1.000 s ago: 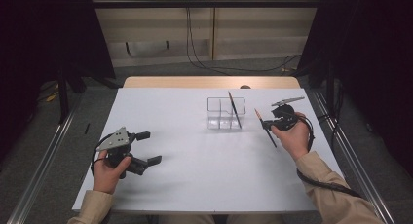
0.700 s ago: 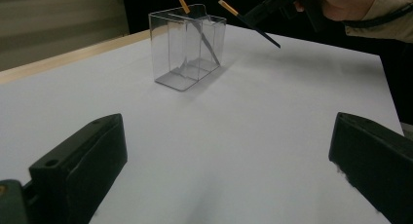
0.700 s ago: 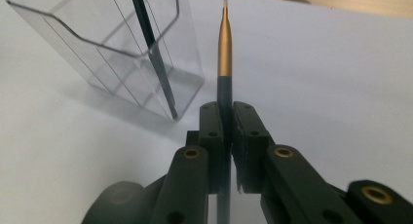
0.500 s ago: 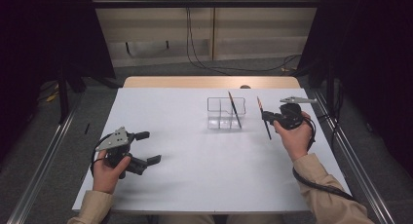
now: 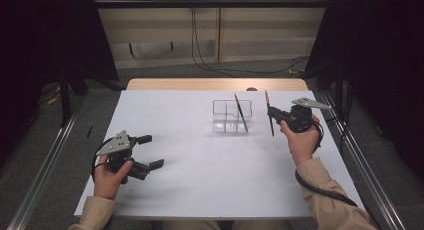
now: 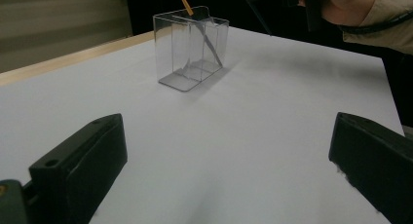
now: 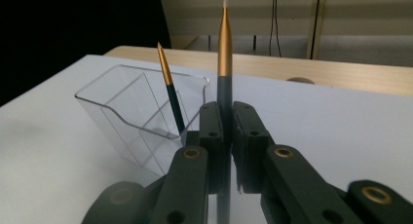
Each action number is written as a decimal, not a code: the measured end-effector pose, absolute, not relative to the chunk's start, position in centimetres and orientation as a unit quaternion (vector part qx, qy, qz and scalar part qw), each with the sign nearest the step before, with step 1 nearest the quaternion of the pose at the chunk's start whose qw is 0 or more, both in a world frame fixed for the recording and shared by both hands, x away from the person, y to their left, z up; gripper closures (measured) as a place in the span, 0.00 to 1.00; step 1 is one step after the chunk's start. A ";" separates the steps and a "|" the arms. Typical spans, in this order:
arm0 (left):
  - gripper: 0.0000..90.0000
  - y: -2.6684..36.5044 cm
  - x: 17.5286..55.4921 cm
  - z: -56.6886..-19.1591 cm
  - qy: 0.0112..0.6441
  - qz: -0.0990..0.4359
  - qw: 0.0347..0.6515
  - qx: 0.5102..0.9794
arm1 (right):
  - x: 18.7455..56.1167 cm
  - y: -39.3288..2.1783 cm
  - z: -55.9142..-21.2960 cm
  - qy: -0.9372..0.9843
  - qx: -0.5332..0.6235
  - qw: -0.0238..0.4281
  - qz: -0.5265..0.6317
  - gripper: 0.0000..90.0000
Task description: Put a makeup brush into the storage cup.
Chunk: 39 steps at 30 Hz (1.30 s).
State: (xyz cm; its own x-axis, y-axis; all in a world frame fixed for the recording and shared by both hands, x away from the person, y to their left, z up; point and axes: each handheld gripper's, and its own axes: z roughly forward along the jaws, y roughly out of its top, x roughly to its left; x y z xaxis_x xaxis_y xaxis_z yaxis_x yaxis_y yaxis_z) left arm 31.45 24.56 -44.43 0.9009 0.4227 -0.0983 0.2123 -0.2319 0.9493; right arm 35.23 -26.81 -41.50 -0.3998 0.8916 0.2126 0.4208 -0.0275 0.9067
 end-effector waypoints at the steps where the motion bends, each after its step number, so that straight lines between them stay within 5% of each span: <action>1: 0.01 24.6 31.5 -44.4 0.202 0.090 0.584 0.781 | 35.2 -26.8 -41.4 0.657 0.495 0.231 0.519 0.93; 39: 0.01 24.9 31.4 -44.5 0.208 0.089 0.587 0.777 | 36.4 -25.1 -40.6 0.603 0.423 0.264 0.622 0.93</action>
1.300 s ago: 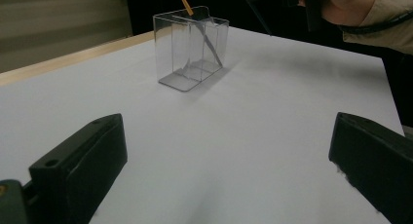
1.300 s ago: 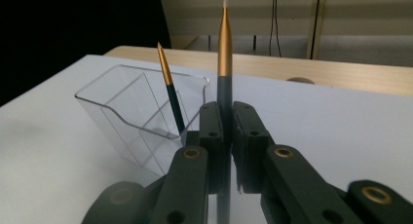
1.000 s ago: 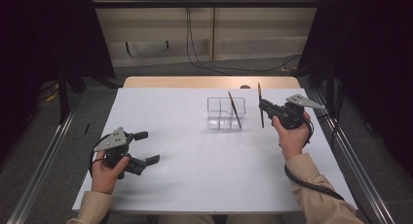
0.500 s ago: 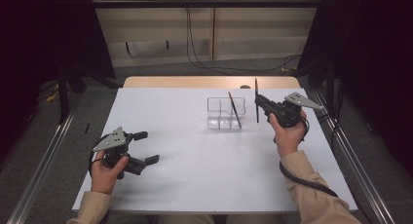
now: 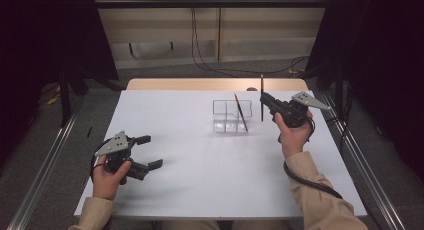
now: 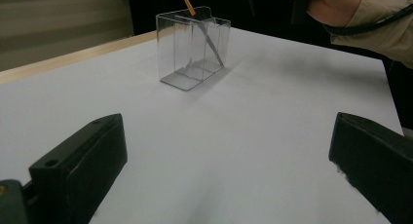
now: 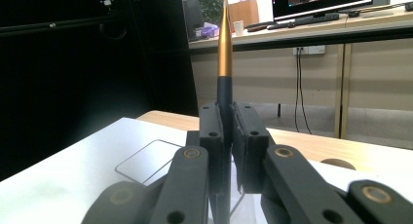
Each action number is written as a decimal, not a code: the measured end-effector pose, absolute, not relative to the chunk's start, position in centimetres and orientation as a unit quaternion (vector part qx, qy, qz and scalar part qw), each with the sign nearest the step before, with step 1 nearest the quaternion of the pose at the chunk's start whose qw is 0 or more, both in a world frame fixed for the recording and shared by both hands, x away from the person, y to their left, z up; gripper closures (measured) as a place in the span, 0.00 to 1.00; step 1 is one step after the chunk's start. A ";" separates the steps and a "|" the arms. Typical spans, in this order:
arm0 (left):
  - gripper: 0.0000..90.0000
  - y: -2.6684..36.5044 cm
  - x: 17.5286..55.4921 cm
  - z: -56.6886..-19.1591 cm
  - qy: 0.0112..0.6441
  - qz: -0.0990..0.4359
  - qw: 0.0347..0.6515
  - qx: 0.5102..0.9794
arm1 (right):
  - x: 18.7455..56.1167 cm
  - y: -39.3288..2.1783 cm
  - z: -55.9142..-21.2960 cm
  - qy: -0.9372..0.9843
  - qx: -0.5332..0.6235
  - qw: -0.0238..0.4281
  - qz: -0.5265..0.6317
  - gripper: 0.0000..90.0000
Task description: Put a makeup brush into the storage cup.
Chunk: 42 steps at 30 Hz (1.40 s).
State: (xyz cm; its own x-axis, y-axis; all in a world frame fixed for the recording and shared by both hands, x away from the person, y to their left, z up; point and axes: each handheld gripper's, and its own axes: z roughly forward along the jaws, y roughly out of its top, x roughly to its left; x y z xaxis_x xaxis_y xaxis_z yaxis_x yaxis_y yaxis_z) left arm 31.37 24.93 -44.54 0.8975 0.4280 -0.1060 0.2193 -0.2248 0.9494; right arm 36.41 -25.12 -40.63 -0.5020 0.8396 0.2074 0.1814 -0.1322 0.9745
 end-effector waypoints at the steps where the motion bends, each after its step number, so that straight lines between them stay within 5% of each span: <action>1: 0.01 25.0 31.4 -44.5 0.208 0.090 0.587 0.778 | 36.5 -25.0 -40.6 0.602 0.423 0.263 0.624 0.93; 42: 0.00 25.0 31.4 -44.6 0.207 0.087 0.588 0.777 | 39.2 -22.7 -40.6 0.594 0.394 0.279 0.643 0.93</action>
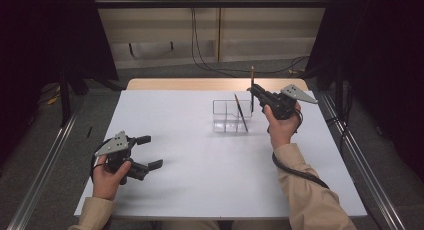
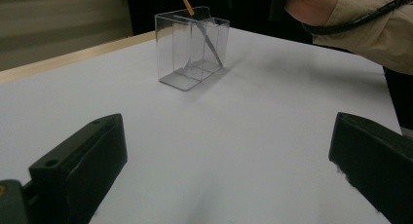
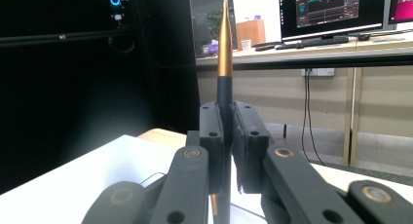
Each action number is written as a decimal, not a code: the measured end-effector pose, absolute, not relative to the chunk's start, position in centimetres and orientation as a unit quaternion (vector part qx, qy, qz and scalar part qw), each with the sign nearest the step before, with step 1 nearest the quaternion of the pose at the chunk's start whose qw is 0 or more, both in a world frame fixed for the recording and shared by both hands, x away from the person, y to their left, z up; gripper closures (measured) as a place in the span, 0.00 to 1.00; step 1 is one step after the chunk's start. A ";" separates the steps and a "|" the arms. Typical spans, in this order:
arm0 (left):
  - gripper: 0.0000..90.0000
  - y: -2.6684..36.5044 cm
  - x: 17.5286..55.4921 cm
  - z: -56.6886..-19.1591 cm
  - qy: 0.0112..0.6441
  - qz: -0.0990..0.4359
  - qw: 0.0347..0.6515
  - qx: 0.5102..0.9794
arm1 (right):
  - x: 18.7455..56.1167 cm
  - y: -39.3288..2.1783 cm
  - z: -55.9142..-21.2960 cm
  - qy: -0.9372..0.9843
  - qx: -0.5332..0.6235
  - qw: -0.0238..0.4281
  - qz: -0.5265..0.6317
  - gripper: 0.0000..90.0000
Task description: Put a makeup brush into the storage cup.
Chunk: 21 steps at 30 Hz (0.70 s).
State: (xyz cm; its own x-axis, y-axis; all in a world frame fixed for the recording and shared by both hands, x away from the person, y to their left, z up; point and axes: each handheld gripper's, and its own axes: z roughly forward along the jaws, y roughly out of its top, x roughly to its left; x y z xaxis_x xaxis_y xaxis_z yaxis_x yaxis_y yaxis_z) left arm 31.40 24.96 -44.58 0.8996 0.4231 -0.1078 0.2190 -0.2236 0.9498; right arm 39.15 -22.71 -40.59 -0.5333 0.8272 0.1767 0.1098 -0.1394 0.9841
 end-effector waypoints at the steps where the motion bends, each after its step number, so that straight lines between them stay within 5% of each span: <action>1: 0.00 25.0 31.4 -44.6 0.206 0.088 0.587 0.778 | 39.2 -22.6 -40.6 0.594 0.395 0.278 0.644 0.93; 21: 0.00 24.9 31.4 -44.6 0.207 0.084 0.590 0.776 | 39.9 -21.9 -41.0 0.605 0.385 0.274 0.641 0.93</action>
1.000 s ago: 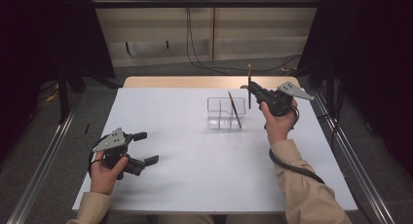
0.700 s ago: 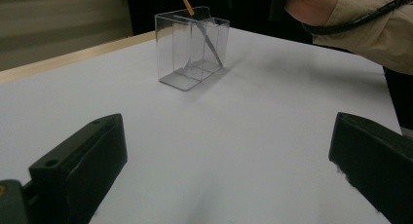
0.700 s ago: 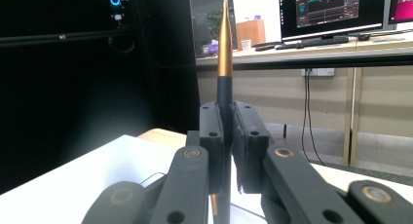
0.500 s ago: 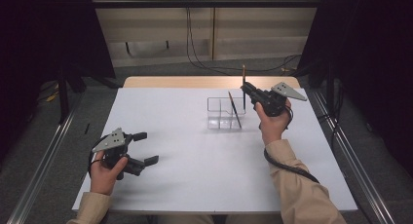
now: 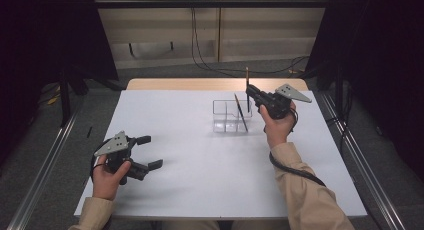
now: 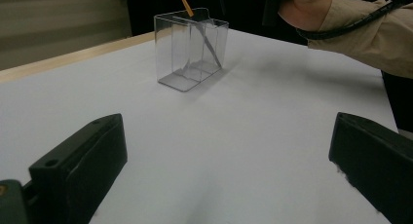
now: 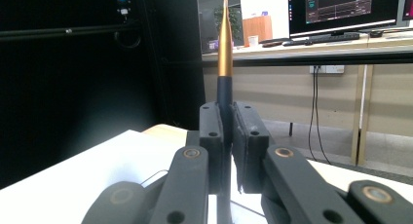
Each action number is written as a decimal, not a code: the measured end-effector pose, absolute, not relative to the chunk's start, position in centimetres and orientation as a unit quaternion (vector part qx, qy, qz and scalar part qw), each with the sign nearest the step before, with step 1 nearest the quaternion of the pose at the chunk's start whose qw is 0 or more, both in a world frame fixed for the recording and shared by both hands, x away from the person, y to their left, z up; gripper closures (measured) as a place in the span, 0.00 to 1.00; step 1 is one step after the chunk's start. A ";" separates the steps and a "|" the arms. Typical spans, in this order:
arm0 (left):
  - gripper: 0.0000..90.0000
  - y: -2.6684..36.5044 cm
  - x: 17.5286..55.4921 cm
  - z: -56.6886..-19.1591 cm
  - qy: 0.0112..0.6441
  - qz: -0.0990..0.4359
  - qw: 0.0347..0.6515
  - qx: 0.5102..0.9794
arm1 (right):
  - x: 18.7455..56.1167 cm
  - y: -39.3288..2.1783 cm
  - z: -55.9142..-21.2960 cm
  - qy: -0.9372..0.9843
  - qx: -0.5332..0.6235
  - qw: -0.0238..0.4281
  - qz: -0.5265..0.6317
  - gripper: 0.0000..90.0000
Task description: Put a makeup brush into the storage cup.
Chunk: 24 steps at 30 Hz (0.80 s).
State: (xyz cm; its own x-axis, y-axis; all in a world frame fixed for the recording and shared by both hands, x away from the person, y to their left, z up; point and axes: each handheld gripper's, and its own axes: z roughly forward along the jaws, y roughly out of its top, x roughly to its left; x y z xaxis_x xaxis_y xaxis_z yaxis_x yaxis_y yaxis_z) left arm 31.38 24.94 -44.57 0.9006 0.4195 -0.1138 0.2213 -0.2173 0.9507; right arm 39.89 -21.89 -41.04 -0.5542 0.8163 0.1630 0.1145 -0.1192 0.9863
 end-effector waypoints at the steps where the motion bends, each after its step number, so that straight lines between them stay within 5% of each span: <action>1: 0.00 24.9 31.4 -44.6 0.206 0.084 0.590 0.776 | 39.9 -21.8 -41.0 0.607 0.384 0.274 0.640 0.93; 24: 0.00 25.2 31.4 -44.6 0.210 0.083 0.595 0.772 | 40.6 -21.5 -41.6 0.615 0.379 0.272 0.636 0.93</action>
State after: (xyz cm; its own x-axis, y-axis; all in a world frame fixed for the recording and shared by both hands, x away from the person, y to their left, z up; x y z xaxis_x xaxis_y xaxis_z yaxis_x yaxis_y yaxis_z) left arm 31.35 25.16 -44.57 0.8982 0.4225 -0.1215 0.2251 -0.2048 0.9526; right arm 40.56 -21.49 -41.63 -0.5645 0.8120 0.1482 0.1214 -0.0959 0.9880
